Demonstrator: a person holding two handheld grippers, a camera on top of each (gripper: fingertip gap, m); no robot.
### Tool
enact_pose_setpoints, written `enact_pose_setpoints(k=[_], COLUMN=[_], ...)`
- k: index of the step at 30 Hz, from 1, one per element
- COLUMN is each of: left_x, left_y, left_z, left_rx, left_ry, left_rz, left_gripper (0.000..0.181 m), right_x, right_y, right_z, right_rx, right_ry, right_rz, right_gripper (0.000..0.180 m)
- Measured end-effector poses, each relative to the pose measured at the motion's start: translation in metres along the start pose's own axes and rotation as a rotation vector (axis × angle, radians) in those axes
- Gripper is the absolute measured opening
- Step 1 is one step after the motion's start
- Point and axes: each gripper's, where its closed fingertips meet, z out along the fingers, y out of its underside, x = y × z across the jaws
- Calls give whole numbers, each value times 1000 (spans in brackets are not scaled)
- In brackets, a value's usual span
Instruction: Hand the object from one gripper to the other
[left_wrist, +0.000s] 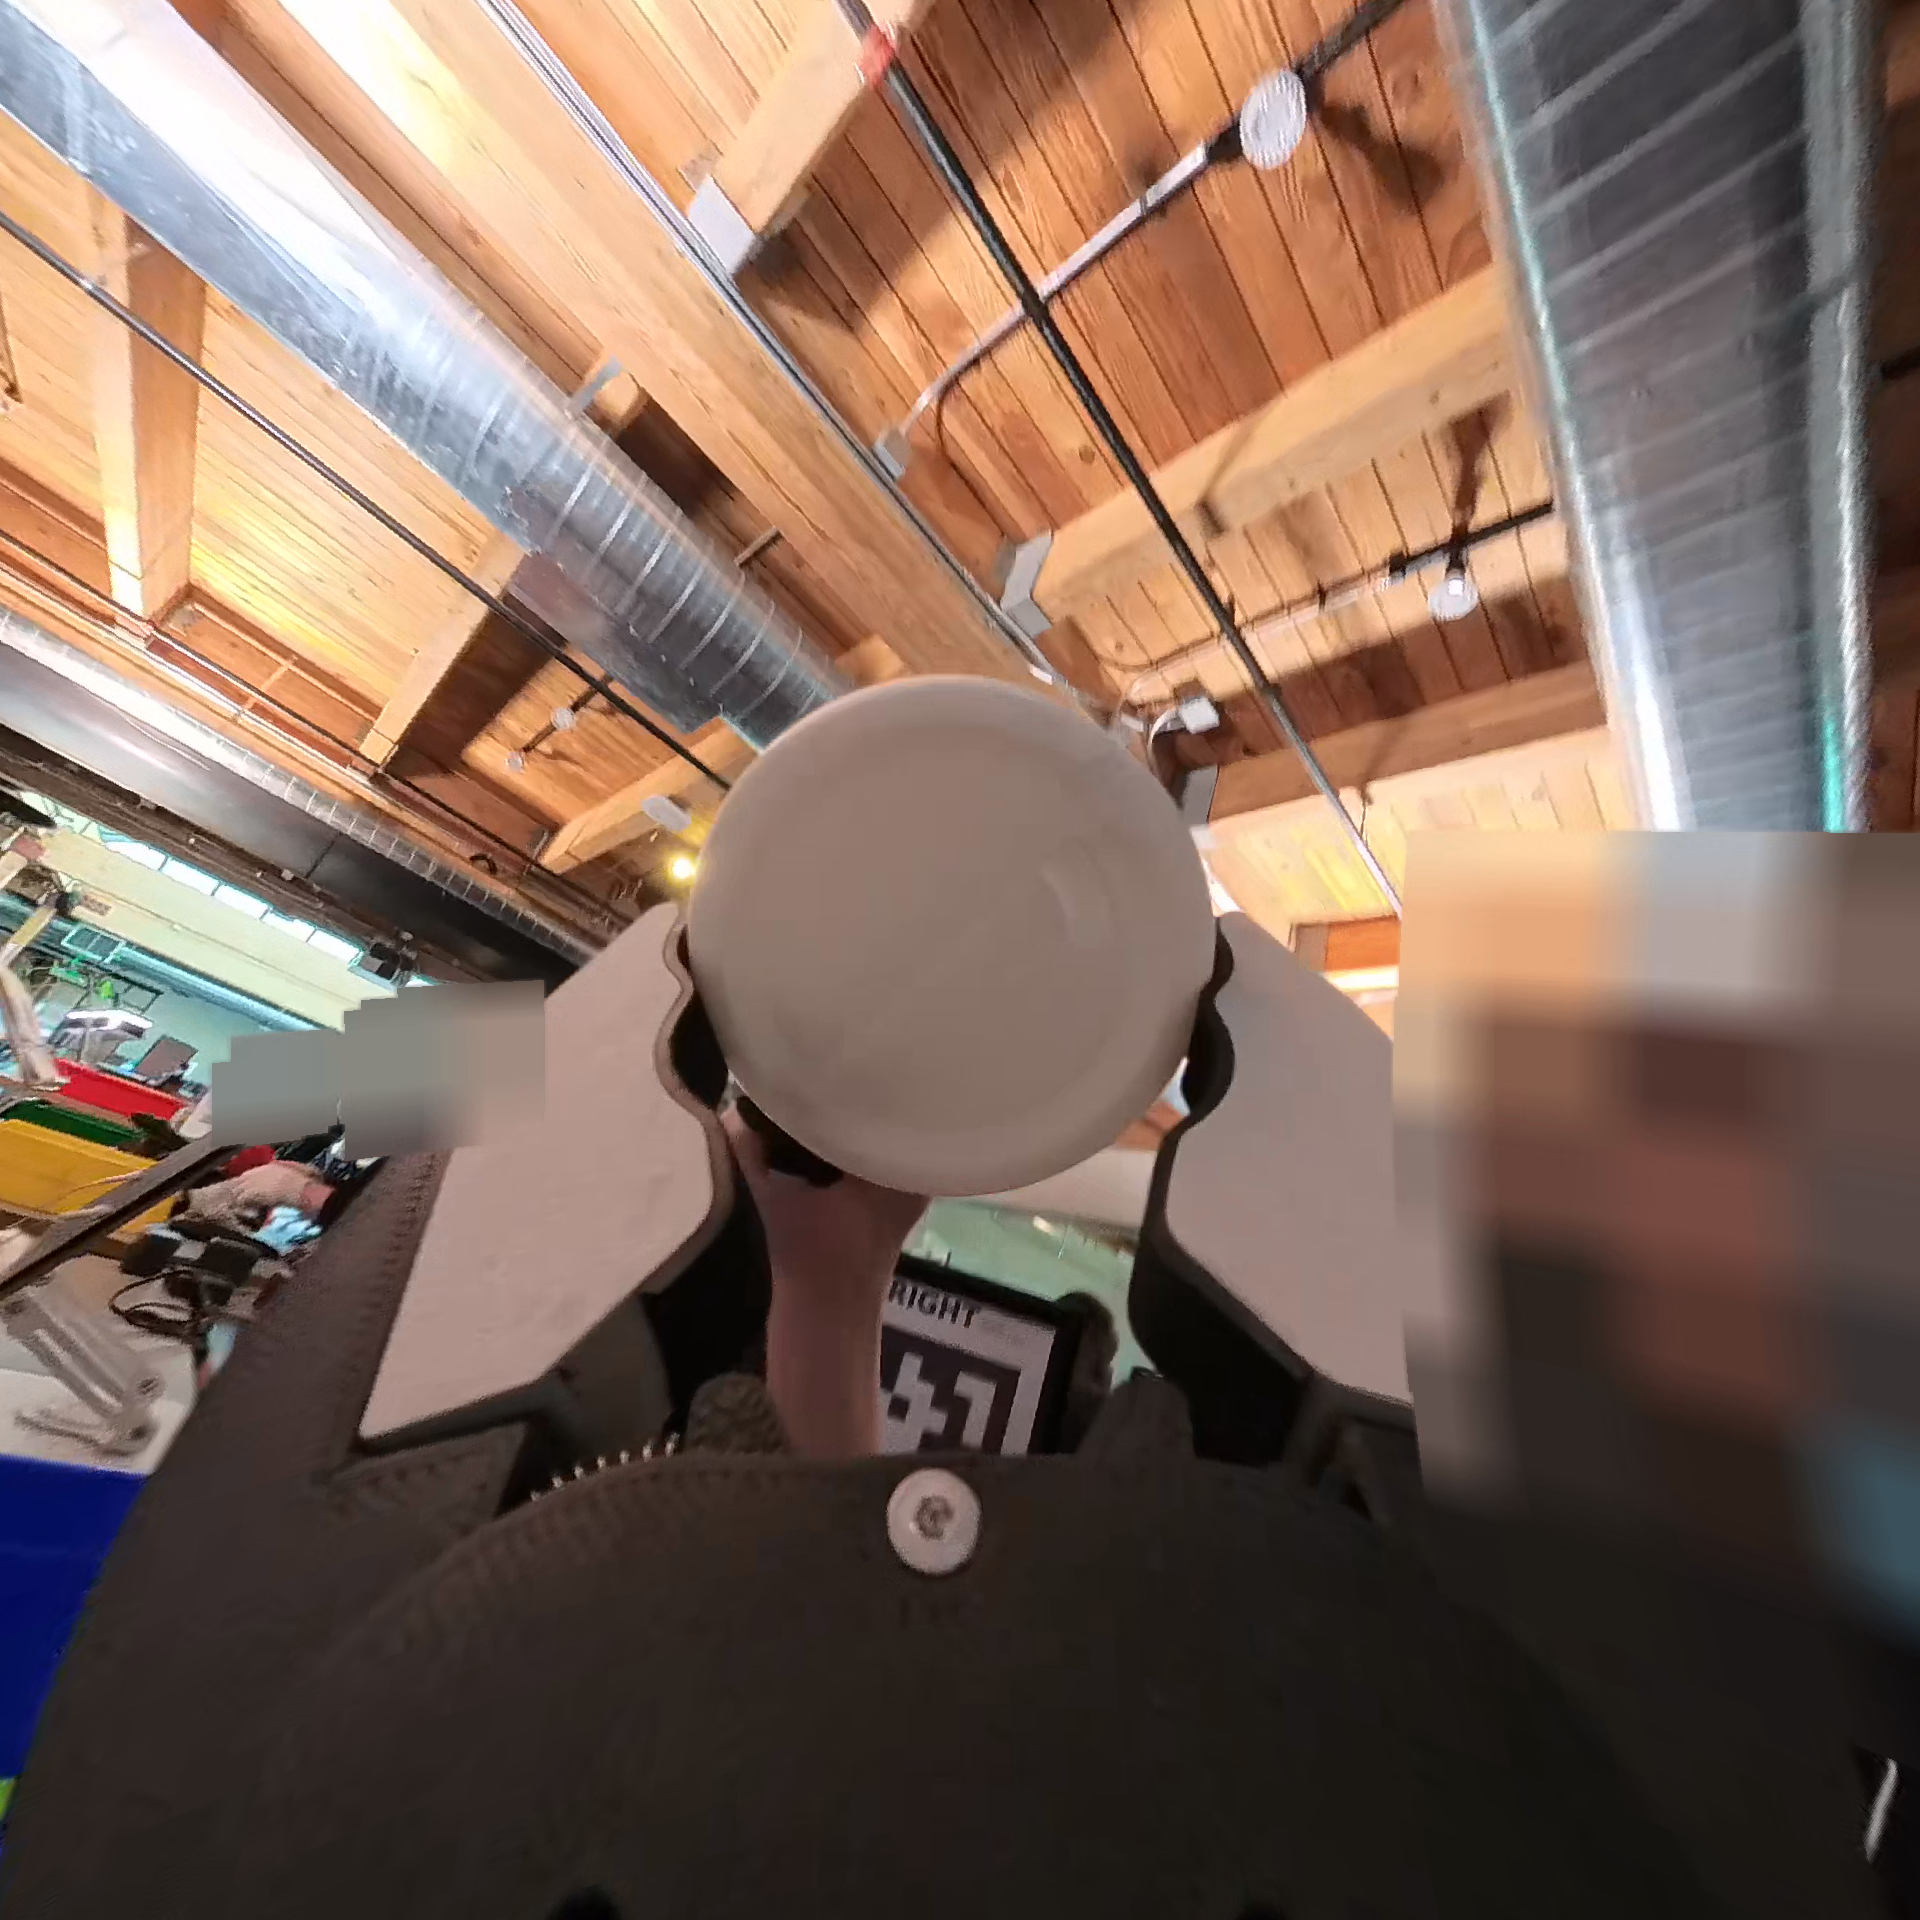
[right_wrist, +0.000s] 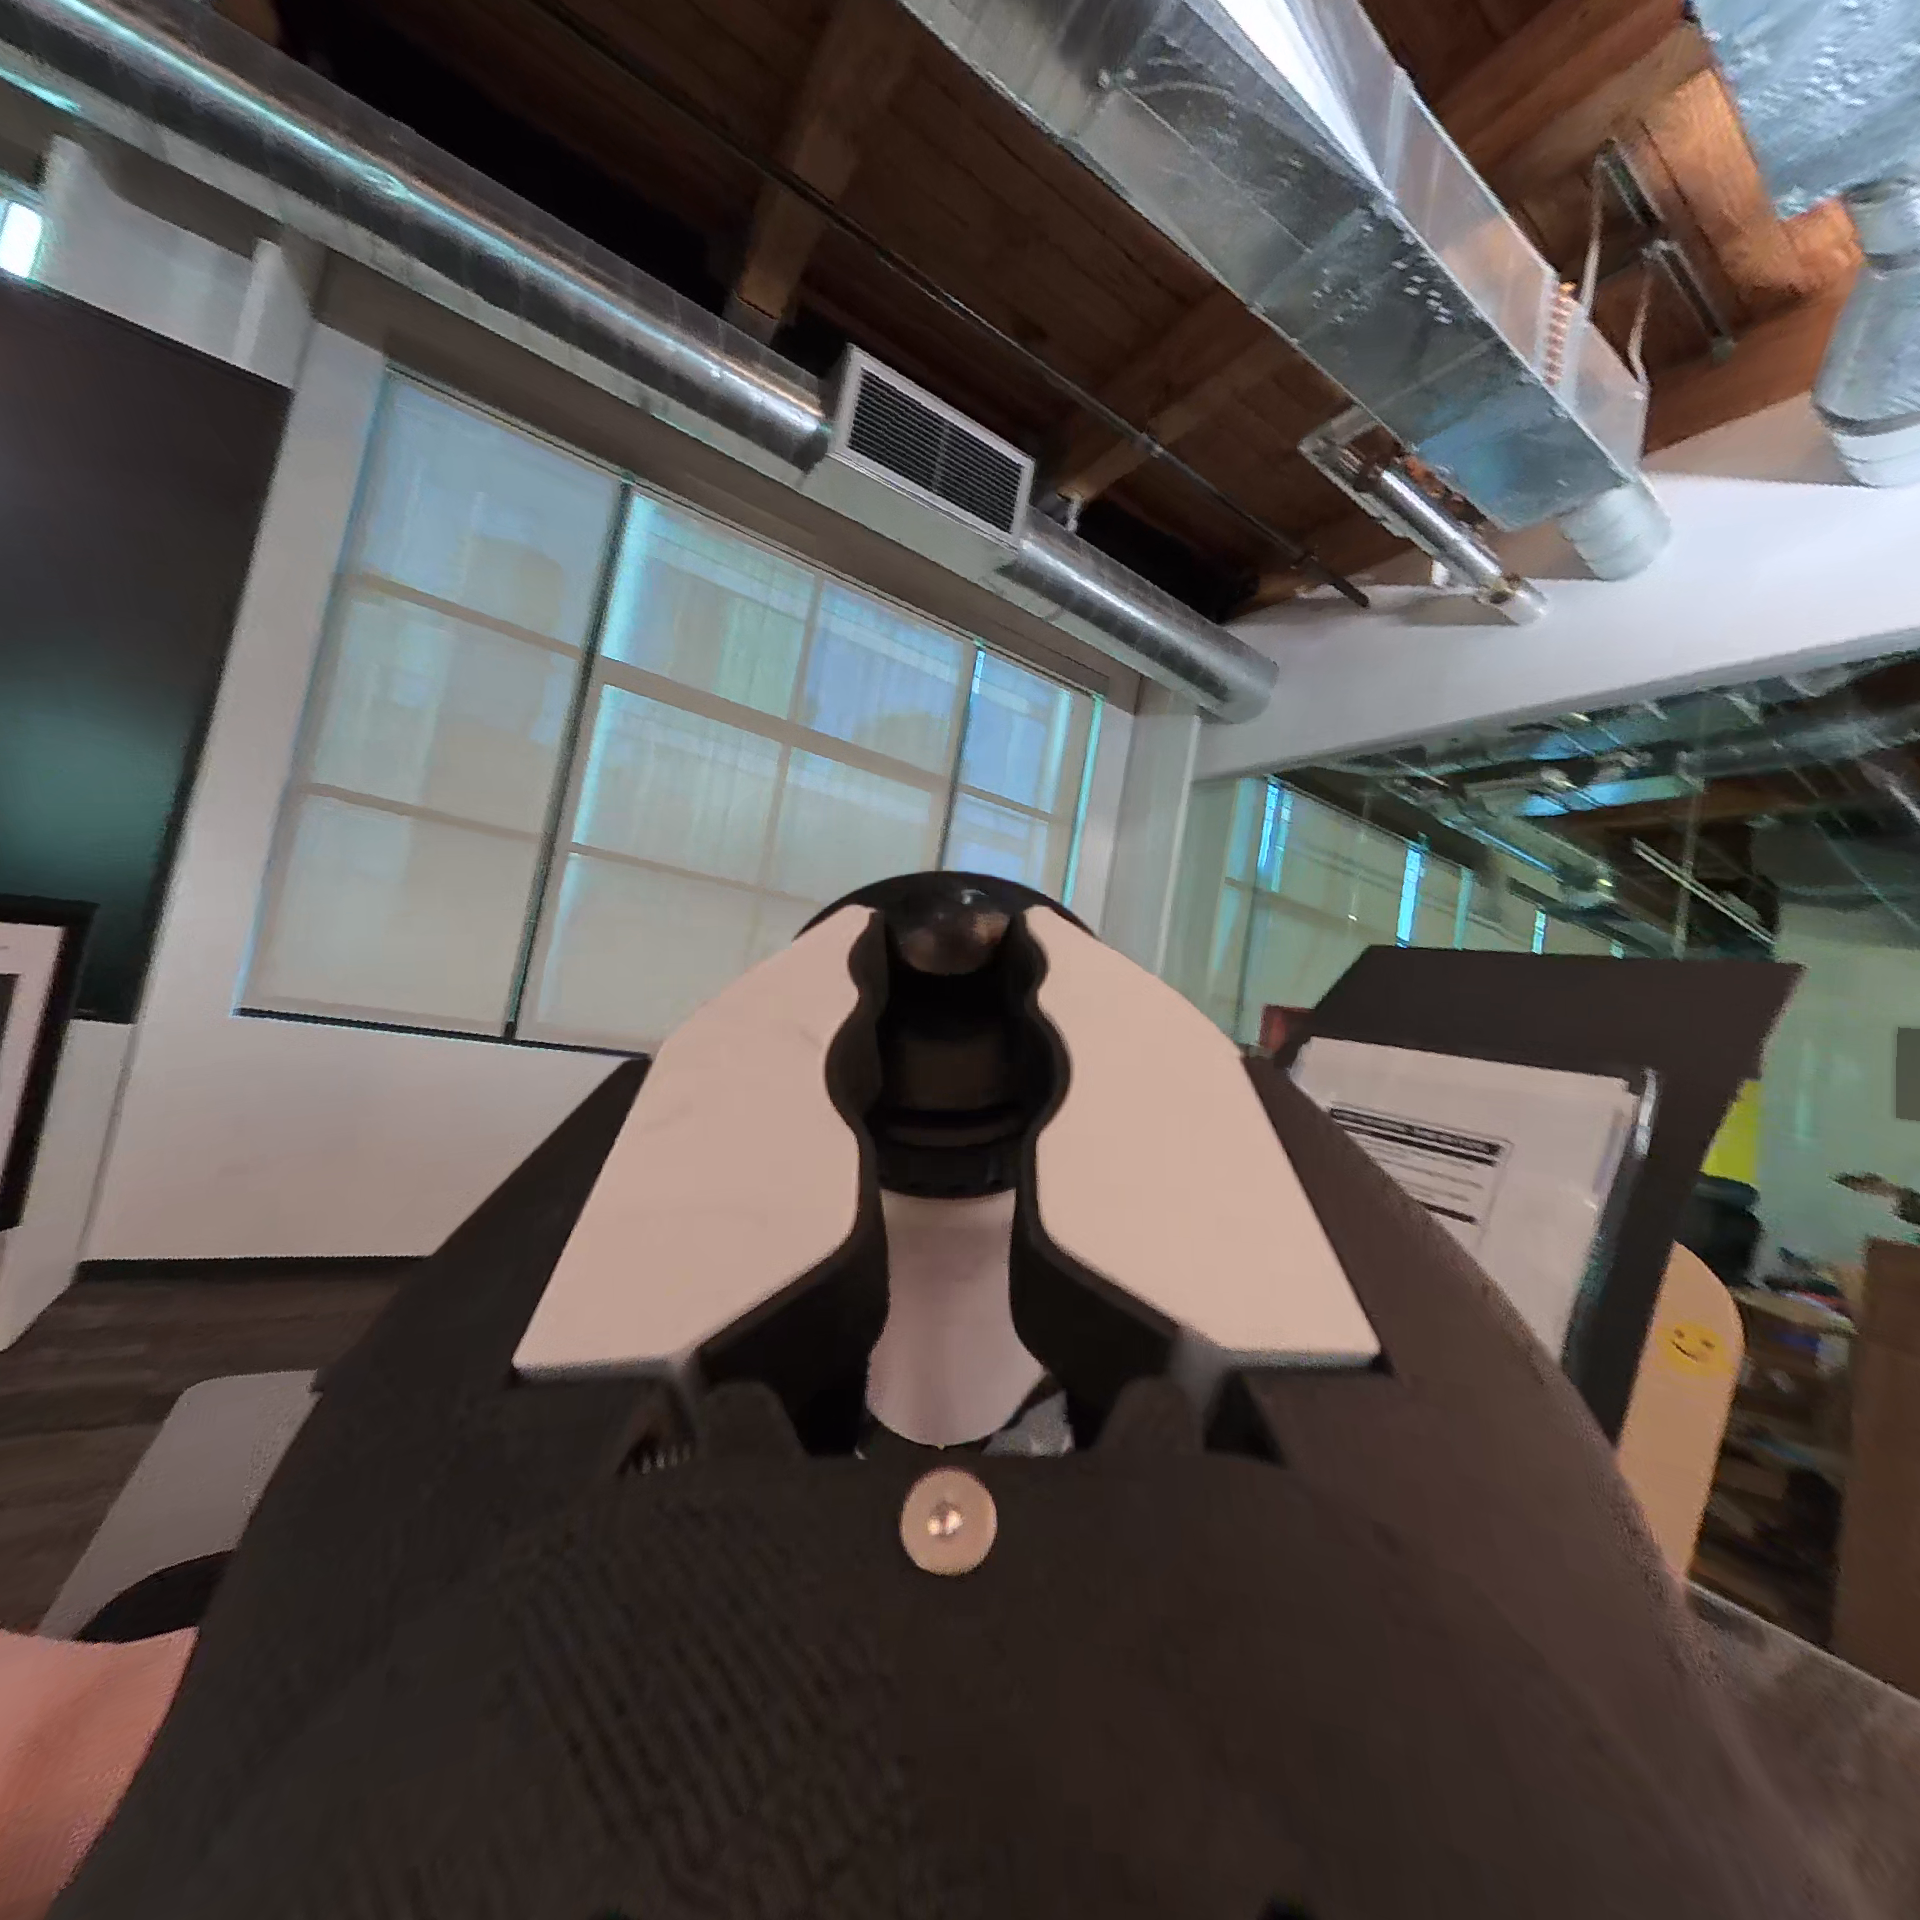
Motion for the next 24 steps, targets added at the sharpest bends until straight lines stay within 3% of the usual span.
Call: enact_pose_setpoints(k=[1,5,13,24], left_x=[-3,-13,-12,-29], left_y=[-2,-6,6,9], left_z=[-1,-5,-5,-12], left_rx=[27,95,-13,116], left_ry=[-5,-17,-11,19], left_rz=[-17,-67,-36,-157], left_gripper=[89,88,87,91], right_x=[4,11,19,31], right_y=[2,8,7,17], right_z=[0,0,-9,5], right_rx=[-16,-52,-120,-269], right_ry=[26,77,57,122], right_rz=[-9,-40,89,69], right_gripper=[22,23,22,22])
